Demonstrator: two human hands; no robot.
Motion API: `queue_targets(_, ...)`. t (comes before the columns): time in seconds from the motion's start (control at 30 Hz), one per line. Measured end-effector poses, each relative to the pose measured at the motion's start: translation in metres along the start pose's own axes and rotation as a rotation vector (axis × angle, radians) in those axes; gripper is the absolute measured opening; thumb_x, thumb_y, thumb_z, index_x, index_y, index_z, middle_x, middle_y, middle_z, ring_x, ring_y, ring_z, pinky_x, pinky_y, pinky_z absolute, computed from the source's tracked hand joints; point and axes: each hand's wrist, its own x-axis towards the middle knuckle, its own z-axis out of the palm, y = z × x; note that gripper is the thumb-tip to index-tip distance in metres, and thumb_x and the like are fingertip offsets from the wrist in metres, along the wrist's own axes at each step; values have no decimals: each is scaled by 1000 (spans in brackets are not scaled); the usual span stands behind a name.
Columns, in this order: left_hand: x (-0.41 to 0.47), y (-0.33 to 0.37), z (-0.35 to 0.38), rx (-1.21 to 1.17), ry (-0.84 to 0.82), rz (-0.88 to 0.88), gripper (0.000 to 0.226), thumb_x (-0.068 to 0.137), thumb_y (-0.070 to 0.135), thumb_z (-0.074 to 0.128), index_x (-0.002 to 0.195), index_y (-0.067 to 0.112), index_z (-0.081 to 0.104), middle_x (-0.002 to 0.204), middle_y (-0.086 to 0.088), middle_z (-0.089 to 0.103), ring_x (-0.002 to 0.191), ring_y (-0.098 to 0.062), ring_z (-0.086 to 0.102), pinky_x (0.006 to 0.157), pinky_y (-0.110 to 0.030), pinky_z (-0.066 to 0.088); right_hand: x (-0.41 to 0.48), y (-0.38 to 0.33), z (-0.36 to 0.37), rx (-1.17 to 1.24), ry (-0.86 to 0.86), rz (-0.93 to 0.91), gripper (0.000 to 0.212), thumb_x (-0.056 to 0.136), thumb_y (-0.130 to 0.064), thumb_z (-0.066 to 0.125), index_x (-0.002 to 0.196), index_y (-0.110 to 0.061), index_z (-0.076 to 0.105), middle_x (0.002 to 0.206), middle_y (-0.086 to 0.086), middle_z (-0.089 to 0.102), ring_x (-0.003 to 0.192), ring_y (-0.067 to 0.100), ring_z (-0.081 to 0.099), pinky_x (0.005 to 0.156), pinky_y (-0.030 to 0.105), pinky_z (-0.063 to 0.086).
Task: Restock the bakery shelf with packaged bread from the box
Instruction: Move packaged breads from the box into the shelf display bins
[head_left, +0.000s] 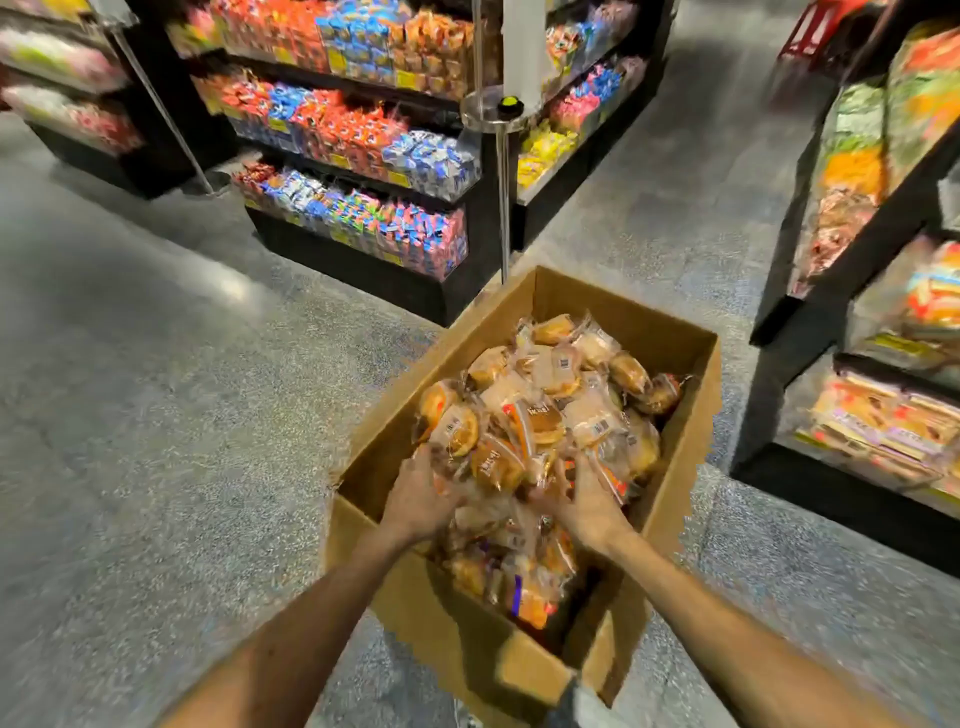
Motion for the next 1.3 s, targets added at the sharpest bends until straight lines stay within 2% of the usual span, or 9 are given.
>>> queue_targets(0.13, 44, -4, 7, 29, -75, 9, 94, 76, 59, 76, 150, 36, 23, 147, -8, 28, 133, -32, 43, 110, -46, 40, 51, -20, 7, 96, 164, 130, 89, 82, -41, 77, 147, -11, 24, 133, 9, 51, 132, 31, 46, 110, 45, 37)
queue_targets(0.3, 70, -1, 31, 152, -165, 3, 119, 60, 81, 70, 154, 39, 13, 161, -6, -3, 147, -40, 17, 111, -59, 31, 105, -26, 18, 272, 233, 352, 141, 57, -79, 72, 156, -14, -4, 158, 13, 30, 144, 31, 32, 118, 47, 29)
queue_targets(0.47, 82, -1, 57, 272, -217, 76, 134, 55, 81, 73, 153, 46, -12, 153, -12, -37, 145, -52, -9, 116, -64, 16, 123, -25, 26, 218, 323, 520, 141, 58, -67, 83, 155, -10, -1, 160, 21, 21, 144, 38, 29, 115, 52, 32)
queue_targets(0.57, 85, -4, 65, 319, -177, 105, 117, 72, 62, 76, 153, 50, -8, 152, -17, -35, 147, -49, 1, 115, -52, 28, 120, -18, 29, 72, 293, 484, 108, 71, -47, 85, 151, -14, 20, 155, 17, 30, 140, 38, 34, 114, 52, 34)
queue_targets(0.67, 85, -5, 62, 365, -141, 173, 94, 87, 42, 72, 154, 49, 6, 156, -16, -26, 137, -35, 28, 94, -30, 45, 111, -17, 27, -46, 223, 372, 92, 79, -31, 82, 151, -23, 25, 155, 11, 21, 141, 35, 32, 117, 51, 29)
queue_targets(0.83, 80, -8, 50, 399, -151, 207, 81, 85, 45, 73, 151, 40, 27, 159, -11, -14, 141, -40, 25, 104, -40, 45, 93, -17, 25, -197, 141, 270, 91, 80, -24, 81, 152, -29, 25, 157, 10, 16, 144, 35, 25, 118, 47, 25)
queue_targets(0.93, 73, -11, 43, 398, -127, 223, 82, 79, 52, 75, 148, 35, 35, 160, -9, -5, 141, -38, 25, 105, -45, 45, 78, -16, 21, -236, 71, 232, 91, 81, -22, 80, 153, -28, 24, 154, 10, 29, 142, 31, 31, 115, 39, 28)
queue_targets(1.17, 41, -6, 33, 437, -138, 247, 94, 76, 52, 77, 154, 30, 27, 162, -5, -3, 148, -32, 13, 119, -49, 20, 50, 0, 4, -169, 19, 168, 97, 72, -22, 87, 151, -28, 31, 148, 4, 42, 136, 25, 41, 115, 35, 33)
queue_targets(1.3, 16, 7, 30, 485, -129, 348, 98, 73, 60, 75, 154, 32, 26, 160, -3, -5, 147, -31, 13, 118, -51, 23, 33, 13, -22, -112, 16, 105, 100, 68, -22, 89, 150, -28, 33, 145, 5, 46, 134, 24, 44, 112, 31, 33)
